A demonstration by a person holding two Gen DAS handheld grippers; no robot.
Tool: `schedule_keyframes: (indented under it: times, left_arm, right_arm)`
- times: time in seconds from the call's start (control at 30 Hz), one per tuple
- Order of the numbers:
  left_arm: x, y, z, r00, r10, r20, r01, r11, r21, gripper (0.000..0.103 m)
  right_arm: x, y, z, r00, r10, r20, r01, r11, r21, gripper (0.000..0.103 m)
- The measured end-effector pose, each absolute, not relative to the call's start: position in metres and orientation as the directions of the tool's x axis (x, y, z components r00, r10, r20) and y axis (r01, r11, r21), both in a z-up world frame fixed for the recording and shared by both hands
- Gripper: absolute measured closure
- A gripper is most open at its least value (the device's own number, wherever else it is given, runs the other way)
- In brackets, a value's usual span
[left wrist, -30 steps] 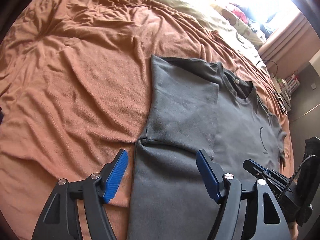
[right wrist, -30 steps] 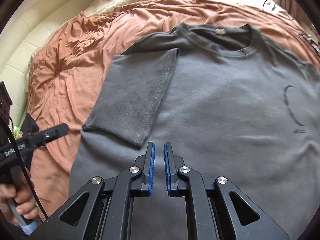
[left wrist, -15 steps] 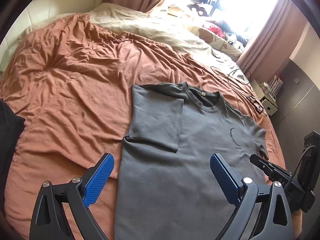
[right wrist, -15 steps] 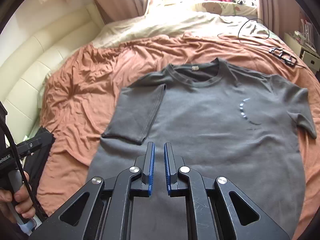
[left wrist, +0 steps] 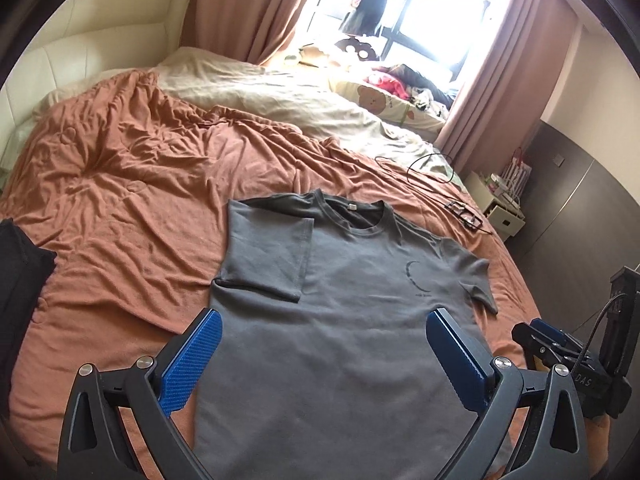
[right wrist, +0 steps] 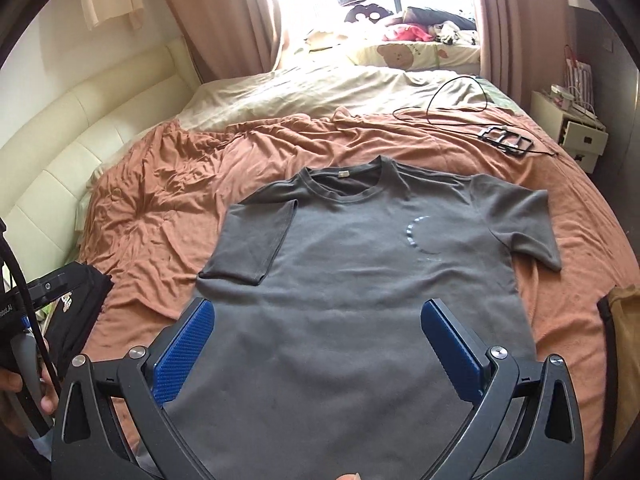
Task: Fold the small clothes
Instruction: 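Lift both tools and move them toward the t-shirt's other sleeve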
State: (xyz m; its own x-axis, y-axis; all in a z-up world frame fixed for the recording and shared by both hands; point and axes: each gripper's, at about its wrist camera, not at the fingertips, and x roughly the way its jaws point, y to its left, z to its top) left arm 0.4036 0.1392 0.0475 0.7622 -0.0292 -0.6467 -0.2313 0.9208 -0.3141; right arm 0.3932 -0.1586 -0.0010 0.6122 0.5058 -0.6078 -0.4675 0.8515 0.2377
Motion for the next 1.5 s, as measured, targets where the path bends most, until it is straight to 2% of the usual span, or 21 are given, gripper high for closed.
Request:
schedule_keyframes:
  times: [0.17, 0.37, 0.47, 0.87, 1.2, 1.37, 1.5]
  left_arm:
    - [0.385, 0.107, 0.063, 0.787, -0.048, -0.616, -0.188, 0.931, -0.312, 0.000]
    - [0.376, 0.065, 0.077, 0.778, -0.094, -0.622, -0.144, 0.936, -0.322, 0.000]
    - [0.373, 0.043, 0.084, 0.776, -0.080, -0.625, -0.145, 0.943, -0.300, 0.000]
    - [0.374, -0.012, 0.084, 0.775, -0.109, -0.622, -0.126, 0.938, -0.322, 0.000]
    - [0.406, -0.040, 0.072, 0.759, -0.178, -0.626, -0.037, 0.949, -0.314, 0.000]
    - [0.434, -0.046, 0.056, 0.735, -0.208, -0.645, 0.000, 0.952, -0.307, 0.000]
    - [0.458, -0.048, 0.041, 0.711, -0.239, -0.662, 0.018, 0.946, -0.323, 0.000]
  right_arm:
    - [0.368, -0.190, 0.008, 0.645, 0.476, -0.597, -0.436, 0.872, 0.224, 0.000]
    - [0.345, -0.238, 0.018, 0.695, 0.454, -0.558, -0.398, 0.889, 0.228, 0.000]
    - [0.335, -0.259, 0.017, 0.700, 0.462, -0.544, -0.397, 0.886, 0.242, 0.000]
    - [0.304, -0.311, 0.013, 0.742, 0.438, -0.508, -0.365, 0.899, 0.243, 0.000]
    - [0.324, -0.324, 0.000, 0.788, 0.360, -0.500, -0.273, 0.932, 0.239, 0.000]
    - [0.349, -0.316, -0.013, 0.784, 0.320, -0.532, -0.259, 0.947, 0.189, 0.000]
    - [0.376, -0.318, -0.021, 0.755, 0.336, -0.562, -0.254, 0.941, 0.222, 0.000]
